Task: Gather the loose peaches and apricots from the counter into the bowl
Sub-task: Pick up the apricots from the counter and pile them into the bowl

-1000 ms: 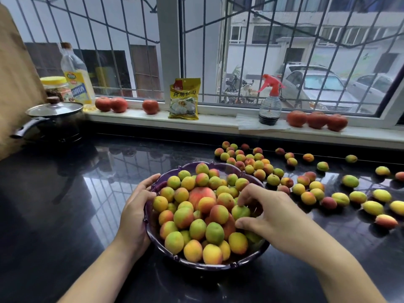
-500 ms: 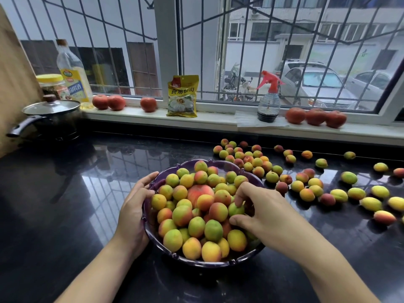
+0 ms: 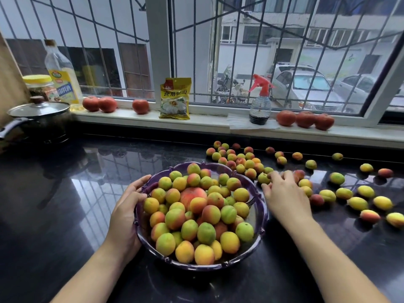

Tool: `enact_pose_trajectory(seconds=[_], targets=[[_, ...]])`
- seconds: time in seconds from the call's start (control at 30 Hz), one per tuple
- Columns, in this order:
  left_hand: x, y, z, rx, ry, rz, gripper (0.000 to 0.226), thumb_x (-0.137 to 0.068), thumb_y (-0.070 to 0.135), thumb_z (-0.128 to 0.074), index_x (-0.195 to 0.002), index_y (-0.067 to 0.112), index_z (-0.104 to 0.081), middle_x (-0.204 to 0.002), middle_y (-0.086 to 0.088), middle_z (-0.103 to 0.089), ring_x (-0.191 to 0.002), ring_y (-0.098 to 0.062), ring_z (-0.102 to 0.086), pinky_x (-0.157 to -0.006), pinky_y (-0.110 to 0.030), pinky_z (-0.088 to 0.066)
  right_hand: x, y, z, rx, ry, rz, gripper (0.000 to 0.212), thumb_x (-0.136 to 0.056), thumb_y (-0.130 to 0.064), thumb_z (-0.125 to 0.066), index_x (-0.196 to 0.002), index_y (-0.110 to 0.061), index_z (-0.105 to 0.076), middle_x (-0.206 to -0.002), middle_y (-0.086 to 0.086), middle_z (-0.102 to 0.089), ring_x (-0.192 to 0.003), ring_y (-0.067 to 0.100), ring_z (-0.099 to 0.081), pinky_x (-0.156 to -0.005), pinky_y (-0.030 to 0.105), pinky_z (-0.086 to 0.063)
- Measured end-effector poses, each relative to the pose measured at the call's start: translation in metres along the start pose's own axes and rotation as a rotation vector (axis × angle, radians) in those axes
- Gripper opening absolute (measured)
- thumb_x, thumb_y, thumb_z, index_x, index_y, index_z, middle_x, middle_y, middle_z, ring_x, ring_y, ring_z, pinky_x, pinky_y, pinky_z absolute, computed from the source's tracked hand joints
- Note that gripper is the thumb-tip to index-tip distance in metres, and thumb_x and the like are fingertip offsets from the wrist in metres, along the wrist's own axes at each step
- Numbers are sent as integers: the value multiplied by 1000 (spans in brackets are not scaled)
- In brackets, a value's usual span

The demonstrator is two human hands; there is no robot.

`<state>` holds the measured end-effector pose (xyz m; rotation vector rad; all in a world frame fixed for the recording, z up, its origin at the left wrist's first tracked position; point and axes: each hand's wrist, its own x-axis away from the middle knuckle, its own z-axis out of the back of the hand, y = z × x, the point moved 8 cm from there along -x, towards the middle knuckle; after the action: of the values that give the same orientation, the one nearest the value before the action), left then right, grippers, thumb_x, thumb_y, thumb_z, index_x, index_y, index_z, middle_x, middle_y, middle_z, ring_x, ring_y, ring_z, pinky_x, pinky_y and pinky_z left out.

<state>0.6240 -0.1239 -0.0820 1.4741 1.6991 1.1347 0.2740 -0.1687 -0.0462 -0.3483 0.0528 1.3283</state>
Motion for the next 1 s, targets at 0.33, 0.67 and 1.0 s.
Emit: enact_pose_trajectory(seconds=[0.33, 0.67, 1.0], targets=[[-1, -1, 1, -11, 2, -1, 41, -98, 5, -43, -128, 18, -67, -118, -15, -75, -109, -32, -70, -107, -58, -49, 0, 3, -15, -54, 126, 47, 14, -95, -15, -63, -105, -10, -55, -110, 16, -53, -91, 35, -58, -66, 33, -37], [-2, -2, 3, -11, 6, -2, 40, -98, 6, -43, -129, 18, -66, -119, -15, -75, -105, -30, -71, -102, -54, -53, 21, 7, 39, -978, -89, 68, 19, -96, -20, -68, -113, -27, -74, -96, -1, -73, -84, 8, -68, -62, 14, -49], [-4, -3, 3, -27, 5, -5, 40, -97, 7, -44, -129, 18, -66, -119, -14, -75, -108, -32, -71, -98, -51, -55, 94, -78, 63, -746, -368, 644, 29, -80, -28, -83, -103, -40, -69, -105, -13, -68, -102, 10, -66, -83, 21, -55]])
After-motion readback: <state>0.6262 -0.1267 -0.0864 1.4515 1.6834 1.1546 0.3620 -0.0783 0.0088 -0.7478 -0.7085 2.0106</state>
